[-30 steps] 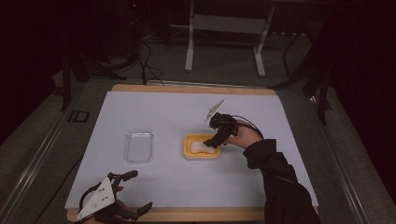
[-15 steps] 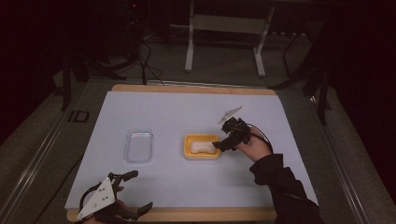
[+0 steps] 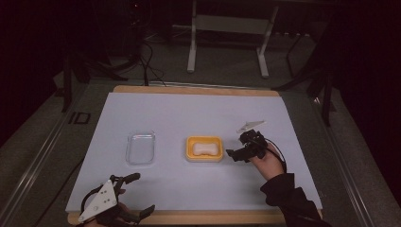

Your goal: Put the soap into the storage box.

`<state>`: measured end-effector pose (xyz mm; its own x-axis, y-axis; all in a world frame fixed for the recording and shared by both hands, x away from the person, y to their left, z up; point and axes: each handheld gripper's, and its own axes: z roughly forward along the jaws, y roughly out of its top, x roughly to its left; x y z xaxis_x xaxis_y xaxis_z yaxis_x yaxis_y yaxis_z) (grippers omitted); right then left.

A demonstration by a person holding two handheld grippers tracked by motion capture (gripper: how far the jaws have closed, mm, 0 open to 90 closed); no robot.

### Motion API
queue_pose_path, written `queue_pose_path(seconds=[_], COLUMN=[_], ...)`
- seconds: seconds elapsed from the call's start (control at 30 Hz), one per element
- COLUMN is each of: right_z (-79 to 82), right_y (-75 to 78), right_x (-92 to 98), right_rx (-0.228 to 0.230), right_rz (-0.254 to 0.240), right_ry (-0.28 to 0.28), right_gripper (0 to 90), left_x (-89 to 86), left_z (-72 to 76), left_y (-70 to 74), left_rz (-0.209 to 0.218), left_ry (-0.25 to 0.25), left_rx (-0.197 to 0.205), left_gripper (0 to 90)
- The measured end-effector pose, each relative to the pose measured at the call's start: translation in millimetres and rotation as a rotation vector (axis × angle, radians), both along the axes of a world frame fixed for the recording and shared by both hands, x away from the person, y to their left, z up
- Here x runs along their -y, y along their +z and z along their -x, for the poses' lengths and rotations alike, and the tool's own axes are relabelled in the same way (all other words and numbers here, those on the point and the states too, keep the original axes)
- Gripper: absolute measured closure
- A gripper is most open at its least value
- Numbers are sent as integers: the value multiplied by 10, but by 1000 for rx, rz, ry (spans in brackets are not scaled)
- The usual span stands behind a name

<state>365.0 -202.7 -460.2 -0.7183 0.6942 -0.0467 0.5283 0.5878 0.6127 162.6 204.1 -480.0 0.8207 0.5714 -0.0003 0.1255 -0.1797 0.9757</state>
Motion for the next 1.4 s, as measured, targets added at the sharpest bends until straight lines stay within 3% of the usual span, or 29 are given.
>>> queue_pose_path(seconds=[0.1,0.27,0.6,0.73,0.87,0.97,1.17,1.4], right_z=[61,139,406,479,505,564,654,653], right_y=[-7,-47,-156,-197,-218,-260,-263,-289], right_x=[46,90,255,294,305,308,375,400], right_rx=[29,33,35,46,54,30,81,78], right_rz=[-20,-12,-62,-59,-56,-57,-74,-82], right_ry=[-33,-47,-83,-99,-97,-91,-123,-127], right_gripper=[140,140,136,135,135,133,127,128], left_x=[0,5,11,11,12,15,14,14], left_z=[0,1,-2,-5,-5,-4,-5,-5], left_y=[0,-3,-10,-11,-13,-13,-12,-10], left_rz=[-2,-5,-9,-13,-13,-15,-12,-9], left_ry=[1,-2,-7,-5,-3,-6,-8,-8], left_rx=[0,-3,-8,-10,-11,-12,-13,-12], left_gripper=[1,0,1,1,0,1,1,0])
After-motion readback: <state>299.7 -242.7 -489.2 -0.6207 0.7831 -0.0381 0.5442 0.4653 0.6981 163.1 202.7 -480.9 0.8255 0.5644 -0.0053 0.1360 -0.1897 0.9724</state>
